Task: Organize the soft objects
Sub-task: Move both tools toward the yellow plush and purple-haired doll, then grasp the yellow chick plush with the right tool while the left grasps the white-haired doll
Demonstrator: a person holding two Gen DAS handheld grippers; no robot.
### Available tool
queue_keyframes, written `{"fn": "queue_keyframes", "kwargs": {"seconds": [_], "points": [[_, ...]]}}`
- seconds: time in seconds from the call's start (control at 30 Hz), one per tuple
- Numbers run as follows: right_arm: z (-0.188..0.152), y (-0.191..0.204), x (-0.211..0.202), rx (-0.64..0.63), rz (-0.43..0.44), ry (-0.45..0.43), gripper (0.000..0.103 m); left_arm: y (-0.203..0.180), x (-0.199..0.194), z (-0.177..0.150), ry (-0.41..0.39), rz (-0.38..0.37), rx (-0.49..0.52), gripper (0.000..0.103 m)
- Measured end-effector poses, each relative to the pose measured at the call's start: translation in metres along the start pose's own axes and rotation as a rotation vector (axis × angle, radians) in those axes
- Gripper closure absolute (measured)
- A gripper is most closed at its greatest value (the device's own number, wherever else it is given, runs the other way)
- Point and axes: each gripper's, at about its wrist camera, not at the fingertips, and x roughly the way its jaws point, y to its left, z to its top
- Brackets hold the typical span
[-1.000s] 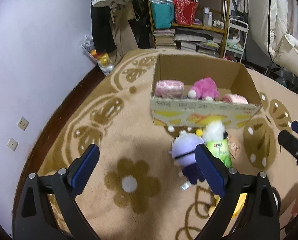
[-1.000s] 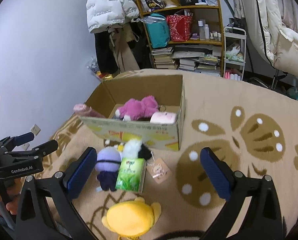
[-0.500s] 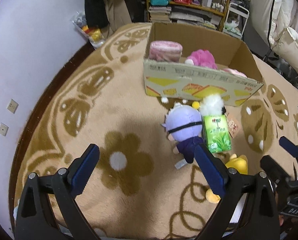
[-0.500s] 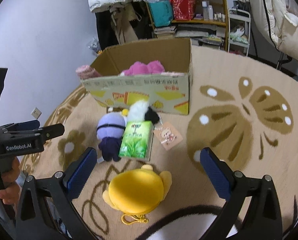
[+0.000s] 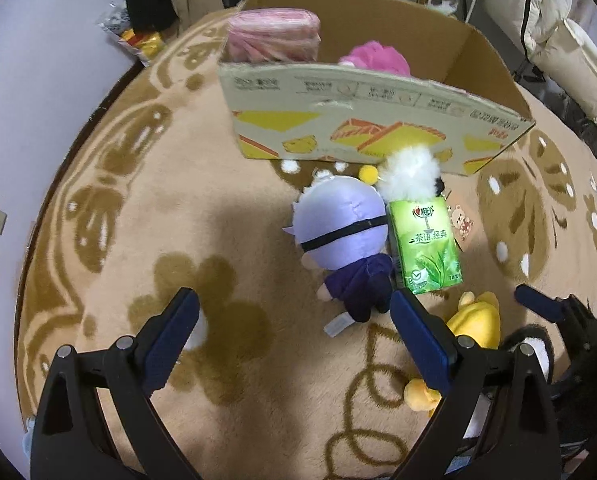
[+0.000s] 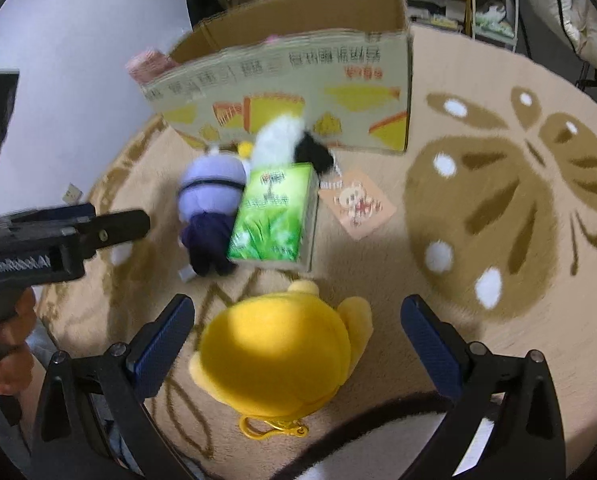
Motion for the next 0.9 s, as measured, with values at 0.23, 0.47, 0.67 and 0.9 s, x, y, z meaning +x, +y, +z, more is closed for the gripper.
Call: {"fn": "queue_keyframes", "kwargs": {"seconds": [0.23,0.47,0.67,0.9], "points": [[-0.003,0.003,0.024,-0.022,0.021,0.07,0.032,-0.01,0.028,0.007,0.053,-0.048,0.03,0.007],[0.001,0.003,0.016,-0.06,-0.035,0.0,0.037,-0.018,0.057,0.018,0.1,-0.083,0.036,0.007],[0.011,-0.013,0.009,-0.022,-0.035,-0.034,0.038,-0.021,0.084,0.024,0.132,-0.075,0.035,0.015],[0.018,-0.016,0.006,-0.034,-0.052,-0.063,0.038,-0.024,0.083,0.022,0.118,-0.157,0.011,0.057]]}}
